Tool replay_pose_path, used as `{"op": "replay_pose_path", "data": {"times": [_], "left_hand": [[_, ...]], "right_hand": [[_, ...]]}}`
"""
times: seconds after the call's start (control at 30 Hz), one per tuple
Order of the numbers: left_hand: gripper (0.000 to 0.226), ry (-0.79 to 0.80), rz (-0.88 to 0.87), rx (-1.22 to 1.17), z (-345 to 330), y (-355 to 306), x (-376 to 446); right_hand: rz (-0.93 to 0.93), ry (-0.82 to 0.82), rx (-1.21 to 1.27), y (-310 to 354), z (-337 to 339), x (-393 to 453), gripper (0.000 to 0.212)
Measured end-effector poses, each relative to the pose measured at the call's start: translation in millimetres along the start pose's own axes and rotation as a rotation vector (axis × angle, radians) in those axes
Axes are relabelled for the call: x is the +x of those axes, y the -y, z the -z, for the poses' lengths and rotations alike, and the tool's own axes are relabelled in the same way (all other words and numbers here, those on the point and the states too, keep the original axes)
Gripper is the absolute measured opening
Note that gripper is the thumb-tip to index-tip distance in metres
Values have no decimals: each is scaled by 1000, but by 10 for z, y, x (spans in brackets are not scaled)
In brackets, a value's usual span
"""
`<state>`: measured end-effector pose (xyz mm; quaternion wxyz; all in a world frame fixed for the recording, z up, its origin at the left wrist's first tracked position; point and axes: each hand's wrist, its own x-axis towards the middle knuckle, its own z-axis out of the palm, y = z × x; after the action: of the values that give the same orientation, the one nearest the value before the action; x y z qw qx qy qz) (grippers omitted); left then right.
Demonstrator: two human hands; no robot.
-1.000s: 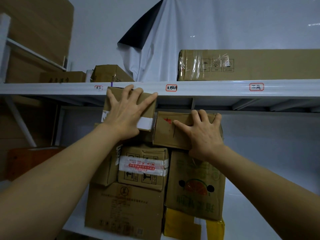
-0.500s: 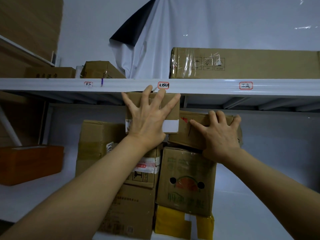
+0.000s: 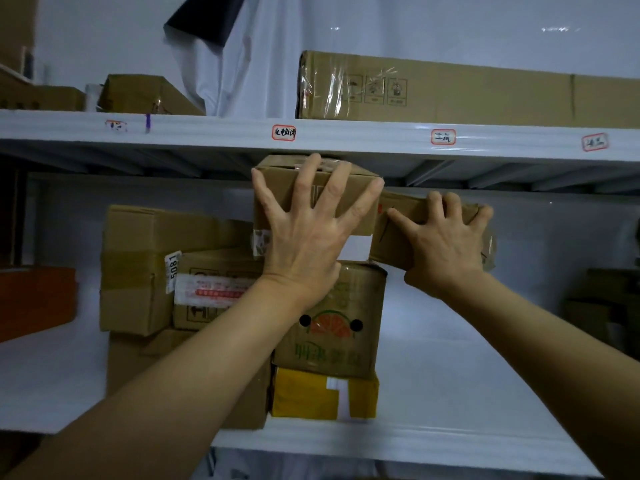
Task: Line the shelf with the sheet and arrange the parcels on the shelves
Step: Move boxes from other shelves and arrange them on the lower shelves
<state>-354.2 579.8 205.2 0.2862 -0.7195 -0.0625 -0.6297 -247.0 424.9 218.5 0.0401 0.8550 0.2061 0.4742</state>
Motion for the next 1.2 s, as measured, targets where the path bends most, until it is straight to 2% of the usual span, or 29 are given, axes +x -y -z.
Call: {"op": "replay_pose_path", "data": {"times": [0.2,0.47,0.7,0.97,1.2], "left_hand": [[96,-47,29,-83,215,-527,67],[97,0,207,-244,752,-1535,236],[89,38,266,-347,1255,-2276,153],[102,176,255,-443,1719,-3057,-79],[102,320,205,-559,1844,-3678,-794]], "right_hand": [[-53,46,-37,-546,106,-396,102],[-130,121,-67,-1530,383,-1090,102],[-183,211,-97,-2241,576,-1774,97],[-243,472,-75,-2855,617,-2482,96],[-258,734,-53,-3068,97,-3142,93]]}}
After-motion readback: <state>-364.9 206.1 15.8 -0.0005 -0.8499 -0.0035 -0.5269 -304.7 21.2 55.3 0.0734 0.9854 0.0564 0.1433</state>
